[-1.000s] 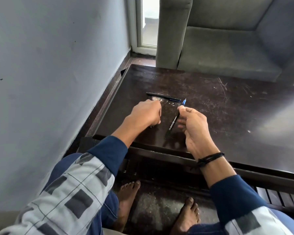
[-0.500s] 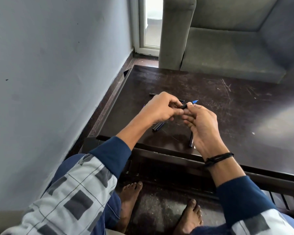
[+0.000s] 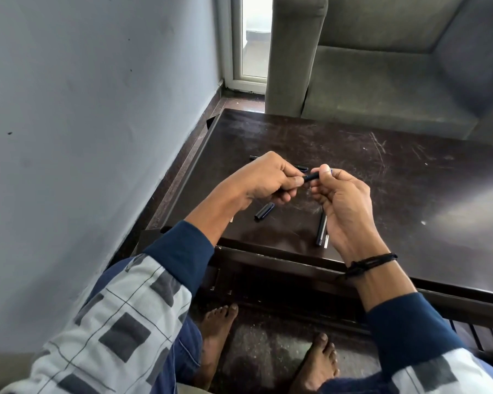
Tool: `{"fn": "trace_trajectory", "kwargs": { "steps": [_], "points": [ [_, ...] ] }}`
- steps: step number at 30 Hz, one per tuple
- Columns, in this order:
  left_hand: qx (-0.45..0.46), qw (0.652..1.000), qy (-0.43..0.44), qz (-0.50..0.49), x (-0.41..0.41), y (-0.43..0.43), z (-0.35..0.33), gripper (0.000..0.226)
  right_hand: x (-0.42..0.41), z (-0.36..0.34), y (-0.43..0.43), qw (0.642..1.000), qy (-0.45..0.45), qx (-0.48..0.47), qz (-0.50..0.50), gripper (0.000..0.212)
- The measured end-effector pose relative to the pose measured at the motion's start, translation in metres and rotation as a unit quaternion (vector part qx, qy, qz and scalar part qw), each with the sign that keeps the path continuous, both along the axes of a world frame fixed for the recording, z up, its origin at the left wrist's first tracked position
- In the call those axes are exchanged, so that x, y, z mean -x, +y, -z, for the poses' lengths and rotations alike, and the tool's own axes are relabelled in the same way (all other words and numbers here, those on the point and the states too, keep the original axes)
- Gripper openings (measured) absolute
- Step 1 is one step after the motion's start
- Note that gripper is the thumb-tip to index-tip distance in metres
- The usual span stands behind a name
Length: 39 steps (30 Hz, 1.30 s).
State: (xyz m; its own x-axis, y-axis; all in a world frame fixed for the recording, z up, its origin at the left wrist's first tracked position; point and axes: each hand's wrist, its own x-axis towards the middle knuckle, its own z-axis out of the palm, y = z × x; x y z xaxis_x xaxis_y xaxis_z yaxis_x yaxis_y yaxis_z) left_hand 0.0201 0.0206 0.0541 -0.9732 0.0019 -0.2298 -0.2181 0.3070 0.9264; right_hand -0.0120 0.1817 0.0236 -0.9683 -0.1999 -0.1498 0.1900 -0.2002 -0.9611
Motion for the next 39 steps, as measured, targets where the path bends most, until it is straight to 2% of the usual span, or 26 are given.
{"fn": "trace_trajectory", "kwargs": {
  "steps": [7,15,19,23,29,33,39],
  "points": [
    [0.050,0.999,-0.015,0.005,0.0027,-0.0065,0.0044,0.028,0.0009,0.0010,-0.0017,0.999,-0.028,-0.026,0.011,0.021],
    [0.063,0.998,-0.025,0.005,0.0024,-0.0078,0.0008,0.025,0.0034,0.0033,-0.0001,0.999,-0.040,-0.015,-0.006,0.016],
    [0.064,0.998,-0.020,-0.002,0.0026,-0.0096,0.0018,0.024,0.0024,0.0017,-0.0001,0.998,-0.059,-0.027,-0.010,0.023],
    [0.073,0.997,-0.022,0.003,0.0030,-0.0091,0.0023,0.023,0.0041,0.0031,-0.0002,0.998,-0.035,-0.059,0.007,0.024],
    [0.053,0.998,-0.023,-0.004,0.0040,-0.0088,0.0023,0.020,0.0046,0.0007,0.0005,0.999,-0.032,-0.044,0.005,0.020],
    [0.056,0.998,-0.021,-0.004,0.0043,-0.0093,0.0036,0.020,0.0037,0.0041,-0.0018,0.994,-0.020,-0.104,0.005,0.032],
    [0.057,0.998,-0.022,-0.002,0.0050,-0.0087,0.0031,0.019,0.0062,0.0045,-0.0017,0.994,0.011,-0.107,0.011,0.021]
  ]
}}
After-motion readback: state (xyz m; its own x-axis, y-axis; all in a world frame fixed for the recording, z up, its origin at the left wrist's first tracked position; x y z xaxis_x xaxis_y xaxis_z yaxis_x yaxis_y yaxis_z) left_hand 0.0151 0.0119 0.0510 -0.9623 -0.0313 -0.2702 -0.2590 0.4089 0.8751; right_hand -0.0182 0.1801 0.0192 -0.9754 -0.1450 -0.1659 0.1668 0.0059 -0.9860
